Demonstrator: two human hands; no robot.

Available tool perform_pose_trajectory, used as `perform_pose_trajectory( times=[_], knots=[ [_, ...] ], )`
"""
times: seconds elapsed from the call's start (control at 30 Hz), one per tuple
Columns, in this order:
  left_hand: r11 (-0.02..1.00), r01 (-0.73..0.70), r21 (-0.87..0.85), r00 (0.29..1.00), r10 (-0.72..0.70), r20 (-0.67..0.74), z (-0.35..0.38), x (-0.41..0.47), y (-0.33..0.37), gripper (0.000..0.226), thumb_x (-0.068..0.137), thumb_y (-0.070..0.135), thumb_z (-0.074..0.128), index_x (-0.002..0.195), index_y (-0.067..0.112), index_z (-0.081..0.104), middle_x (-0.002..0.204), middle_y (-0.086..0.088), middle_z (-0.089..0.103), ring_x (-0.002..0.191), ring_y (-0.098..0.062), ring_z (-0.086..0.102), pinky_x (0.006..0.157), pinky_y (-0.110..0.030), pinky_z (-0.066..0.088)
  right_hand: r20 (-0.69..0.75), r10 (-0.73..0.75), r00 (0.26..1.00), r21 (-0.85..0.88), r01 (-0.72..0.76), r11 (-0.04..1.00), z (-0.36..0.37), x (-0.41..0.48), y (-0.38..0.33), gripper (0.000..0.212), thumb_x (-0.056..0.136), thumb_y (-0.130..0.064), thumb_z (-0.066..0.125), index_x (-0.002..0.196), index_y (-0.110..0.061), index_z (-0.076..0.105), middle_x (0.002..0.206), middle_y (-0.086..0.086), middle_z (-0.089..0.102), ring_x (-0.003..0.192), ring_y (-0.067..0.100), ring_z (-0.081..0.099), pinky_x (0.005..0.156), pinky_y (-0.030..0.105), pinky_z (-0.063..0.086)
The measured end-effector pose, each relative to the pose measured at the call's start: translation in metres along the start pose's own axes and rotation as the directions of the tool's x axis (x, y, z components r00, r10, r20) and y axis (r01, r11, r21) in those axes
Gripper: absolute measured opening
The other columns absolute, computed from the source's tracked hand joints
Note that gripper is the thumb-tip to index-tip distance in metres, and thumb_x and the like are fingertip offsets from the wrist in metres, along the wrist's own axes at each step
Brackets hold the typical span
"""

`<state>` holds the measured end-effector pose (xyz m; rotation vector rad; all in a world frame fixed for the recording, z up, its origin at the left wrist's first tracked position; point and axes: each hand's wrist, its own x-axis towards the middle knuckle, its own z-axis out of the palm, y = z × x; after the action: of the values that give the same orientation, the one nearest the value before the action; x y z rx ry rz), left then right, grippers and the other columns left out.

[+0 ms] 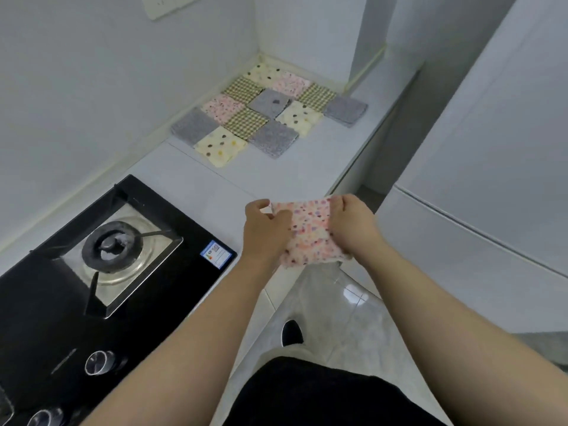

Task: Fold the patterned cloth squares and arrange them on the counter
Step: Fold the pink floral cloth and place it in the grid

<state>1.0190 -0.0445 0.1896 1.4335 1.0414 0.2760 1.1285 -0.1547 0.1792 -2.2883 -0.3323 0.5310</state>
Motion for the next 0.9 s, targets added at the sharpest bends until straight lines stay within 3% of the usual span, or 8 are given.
perform_pose_trajectory(
  times=[0.1,0.17,0.23,0.3,0.43,0.6,0.83,0.9],
  knots=[
    [0.998,-0.043,0.039,0.998,0.041,0.055,0.005,0.039,0.019,0.05,0.094,0.009,0.056,0.134,0.027,0.032,0.109,-0.003,0.06,0.089,-0.012,0.065,0.063,-0.023,0.048,0.074,0.069,0.995,0.073,-0.074,0.995,-0.009,0.052,-0.013,0.026,0.106,-0.034,0.036,0.091,-0.019,0.05,0.069,-0.004,0.054,0.059,0.013,0.049,0.05,0.025,0.036],
    [0.997,-0.039,0.067,0.995,0.033,0.092,0.012,0.062,0.027,0.046,0.093,0.003,0.057,0.126,0.024,0.033,0.109,-0.003,0.058,0.086,-0.014,0.064,0.059,-0.022,0.052,0.142,0.12,0.983,0.153,-0.142,0.978,-0.018,0.078,-0.018,0.014,0.102,-0.025,0.041,0.114,-0.023,0.047,0.071,-0.003,0.062,0.06,0.013,0.055,0.05,0.024,0.039],
    [0.985,-0.057,0.164,0.993,0.039,0.11,0.022,0.085,0.03,0.037,0.09,0.0,0.062,0.115,0.022,0.046,0.11,-0.001,0.058,0.091,-0.017,0.062,0.068,-0.032,0.057,0.206,0.12,0.971,0.15,-0.152,0.977,-0.027,0.1,-0.018,0.028,0.098,-0.017,0.044,0.124,-0.027,0.039,0.078,0.002,0.067,0.064,0.016,0.057,0.052,0.027,0.04],
    [0.967,-0.084,0.242,0.992,0.059,0.11,0.036,0.113,0.031,0.025,0.087,0.0,0.065,0.102,0.02,0.059,0.107,0.005,0.059,0.097,-0.02,0.061,0.08,-0.041,0.058,0.242,0.107,0.964,0.126,-0.14,0.982,-0.03,0.129,-0.017,0.032,0.095,-0.01,0.047,0.122,-0.026,0.04,0.08,0.005,0.067,0.063,0.018,0.055,0.049,0.027,0.038],
    [0.97,-0.028,0.241,0.996,0.006,0.092,0.07,0.169,0.035,0.024,0.09,-0.002,0.061,0.103,0.017,0.07,0.112,0.009,0.06,0.095,-0.014,0.061,0.072,-0.02,0.051,0.263,0.094,0.96,0.05,-0.111,0.993,-0.019,0.203,-0.014,0.029,0.09,0.001,0.042,0.107,-0.021,0.051,0.082,0.007,0.058,0.064,0.021,0.051,0.051,0.03,0.038],
    [0.973,0.191,0.13,0.974,-0.204,0.099,0.113,0.223,0.046,0.04,0.086,-0.014,0.052,0.108,0.013,0.072,0.13,-0.006,0.055,0.111,-0.027,0.062,0.083,-0.04,0.062,0.258,0.05,0.965,-0.101,-0.024,0.995,-0.023,0.28,-0.005,0.03,0.089,0.007,0.041,0.094,-0.018,0.057,0.101,0.005,0.06,0.073,0.011,0.053,0.053,0.024,0.04],
    [0.979,0.184,0.088,0.969,-0.196,0.149,0.155,0.295,0.078,0.045,0.086,-0.011,0.058,0.121,0.016,0.068,0.137,-0.002,0.055,0.101,-0.017,0.067,0.083,-0.038,0.062,0.046,-0.049,0.998,-0.092,0.053,0.994,-0.022,0.355,-0.017,0.036,0.086,0.009,0.051,0.109,-0.015,0.063,0.118,0.006,0.06,0.101,0.021,0.056,0.078,0.03,0.044],
    [0.958,0.103,0.269,0.972,-0.154,0.176,0.16,0.312,0.075,0.047,0.088,-0.001,0.06,0.13,0.022,0.064,0.145,0.001,0.051,0.107,-0.02,0.066,0.094,-0.04,0.058,-0.11,-0.098,0.989,-0.141,0.082,0.987,-0.016,0.365,-0.017,0.038,0.089,0.002,0.057,0.121,-0.018,0.062,0.132,0.003,0.055,0.117,0.022,0.054,0.097,0.037,0.045]
  ],
)
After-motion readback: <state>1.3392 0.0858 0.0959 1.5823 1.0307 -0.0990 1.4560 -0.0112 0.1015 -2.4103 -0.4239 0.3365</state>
